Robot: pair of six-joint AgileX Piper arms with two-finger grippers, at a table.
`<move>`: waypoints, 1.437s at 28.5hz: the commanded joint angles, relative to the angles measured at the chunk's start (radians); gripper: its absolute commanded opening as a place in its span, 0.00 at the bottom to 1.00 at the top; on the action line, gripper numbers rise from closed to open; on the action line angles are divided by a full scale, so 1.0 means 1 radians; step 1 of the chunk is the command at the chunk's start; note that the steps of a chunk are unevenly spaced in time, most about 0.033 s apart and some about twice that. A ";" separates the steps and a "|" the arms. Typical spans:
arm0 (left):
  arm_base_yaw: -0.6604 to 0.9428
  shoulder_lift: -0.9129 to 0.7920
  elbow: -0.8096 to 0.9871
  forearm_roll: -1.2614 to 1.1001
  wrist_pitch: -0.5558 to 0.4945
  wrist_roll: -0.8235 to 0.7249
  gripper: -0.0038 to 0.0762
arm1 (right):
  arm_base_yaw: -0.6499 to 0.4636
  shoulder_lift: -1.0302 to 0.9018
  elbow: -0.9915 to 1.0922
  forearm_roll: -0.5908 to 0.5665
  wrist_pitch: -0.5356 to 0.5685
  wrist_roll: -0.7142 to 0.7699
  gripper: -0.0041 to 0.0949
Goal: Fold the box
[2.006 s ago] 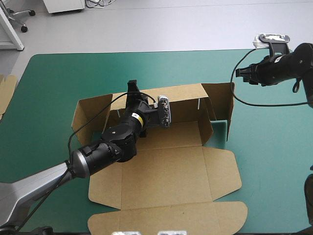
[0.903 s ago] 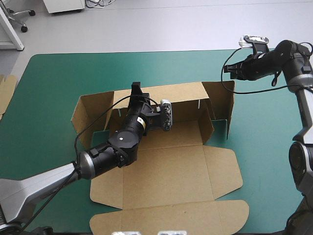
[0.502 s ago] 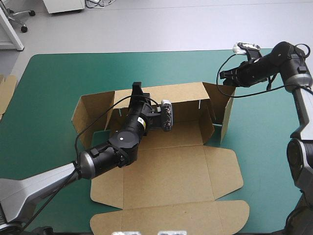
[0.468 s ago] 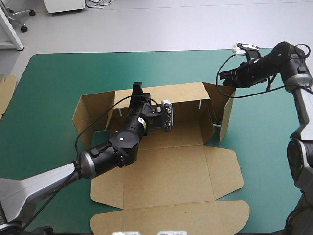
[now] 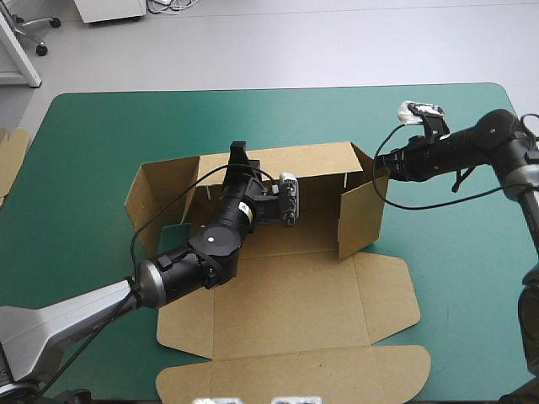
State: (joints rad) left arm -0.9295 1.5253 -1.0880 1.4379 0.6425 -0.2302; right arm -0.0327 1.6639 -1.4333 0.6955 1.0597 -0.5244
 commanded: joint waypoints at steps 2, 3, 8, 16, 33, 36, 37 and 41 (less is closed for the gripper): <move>-0.008 -0.020 -0.027 0.058 0.008 -0.013 0.03 | -0.009 -0.127 0.095 0.150 -0.117 -0.130 0.24; -0.008 -0.011 -0.027 0.069 0.014 -0.013 0.03 | -0.009 -0.142 0.119 0.169 -0.138 -0.161 0.24; -0.008 0.005 -0.025 0.096 0.012 -0.021 0.03 | -0.009 -0.188 0.218 0.226 -0.177 -0.263 0.24; -0.008 0.005 -0.025 0.096 0.008 -0.021 0.03 | -0.009 -0.228 0.325 0.356 -0.204 -0.421 0.24; -0.008 0.005 -0.025 0.096 0.007 -0.023 0.03 | -0.009 -0.320 0.419 0.407 -0.202 -0.468 0.24; -0.008 0.005 -0.025 0.096 0.007 -0.037 0.03 | -0.009 -0.318 0.419 0.409 -0.178 -0.468 0.24; -0.008 0.005 -0.025 0.096 0.007 -0.044 0.03 | -0.009 -0.318 0.419 0.413 -0.159 -0.468 0.24; -0.008 0.005 -0.025 0.096 0.009 -0.044 0.03 | -0.009 -0.321 0.429 0.412 -0.143 -0.454 0.26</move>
State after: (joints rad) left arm -0.9295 1.5628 -1.0880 1.5052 0.6663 -0.2609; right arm -0.0327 1.3767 -0.9898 1.0525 0.9179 -0.9802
